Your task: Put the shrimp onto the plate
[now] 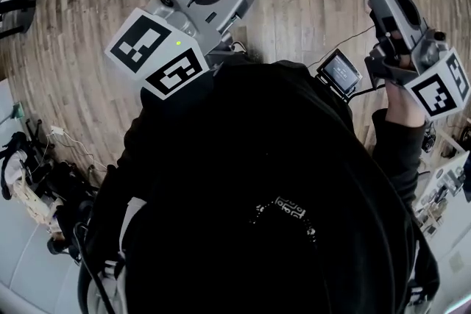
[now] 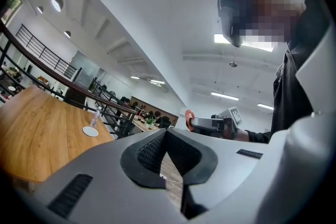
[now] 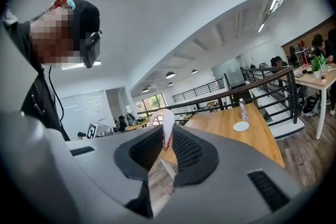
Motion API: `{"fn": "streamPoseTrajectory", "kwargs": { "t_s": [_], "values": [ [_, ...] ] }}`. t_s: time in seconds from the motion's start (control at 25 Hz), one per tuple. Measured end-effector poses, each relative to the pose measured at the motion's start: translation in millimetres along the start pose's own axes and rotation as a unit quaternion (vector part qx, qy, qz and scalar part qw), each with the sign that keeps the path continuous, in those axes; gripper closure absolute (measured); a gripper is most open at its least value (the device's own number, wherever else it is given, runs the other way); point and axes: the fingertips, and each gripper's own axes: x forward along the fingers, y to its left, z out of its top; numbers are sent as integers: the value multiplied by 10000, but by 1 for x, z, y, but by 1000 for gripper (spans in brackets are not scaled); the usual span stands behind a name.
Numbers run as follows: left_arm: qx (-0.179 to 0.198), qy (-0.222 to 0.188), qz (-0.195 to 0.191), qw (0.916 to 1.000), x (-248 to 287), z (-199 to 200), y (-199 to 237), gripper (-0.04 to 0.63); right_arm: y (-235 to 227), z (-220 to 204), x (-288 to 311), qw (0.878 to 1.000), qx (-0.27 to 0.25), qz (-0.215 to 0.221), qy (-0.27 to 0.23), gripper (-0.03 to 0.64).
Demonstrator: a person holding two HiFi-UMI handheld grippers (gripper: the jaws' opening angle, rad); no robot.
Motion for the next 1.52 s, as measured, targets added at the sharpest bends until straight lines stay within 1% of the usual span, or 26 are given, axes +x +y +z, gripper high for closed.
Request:
{"fn": "streamPoseTrajectory", "kwargs": {
  "t_s": [0.16, 0.28, 0.44, 0.64, 0.88, 1.0, 1.2, 1.36, 1.52],
  "values": [
    [-173, -64, 163, 9997, -11, -4, 16, 592, 4, 2, 22, 9998, -40, 152, 110, 552],
    [-196, -91, 256, 9994, -18, -5, 19, 592, 11, 6, 32, 9995, -65, 297, 123, 554],
    [-133, -139, 344, 9992, -23, 1, 23, 592, 17, 12, 41, 9988, -137, 461, 104, 554],
    [-28, -202, 539, 9983, -26, 8, 38, 592, 7, 18, 60, 9979, -106, 631, 28, 554],
    [115, -331, 709, 9969, -26, 25, 53, 592, 1, 34, 80, 9963, -218, 830, -72, 554],
    [156, -333, 748, 9965, -18, 31, 62, 592, -9, 44, 90, 9957, -259, 876, -126, 554],
    [98, -313, 807, 9962, -4, 36, 85, 592, -30, 51, 114, 9955, -203, 925, -82, 554],
    [109, -331, 865, 9956, 6, 42, 94, 592, -40, 57, 123, 9946, -206, 1020, -68, 554],
    [74, -293, 944, 9951, 29, 30, 104, 592, -70, 50, 126, 9938, -131, 1100, -14, 554]
  ]
}}
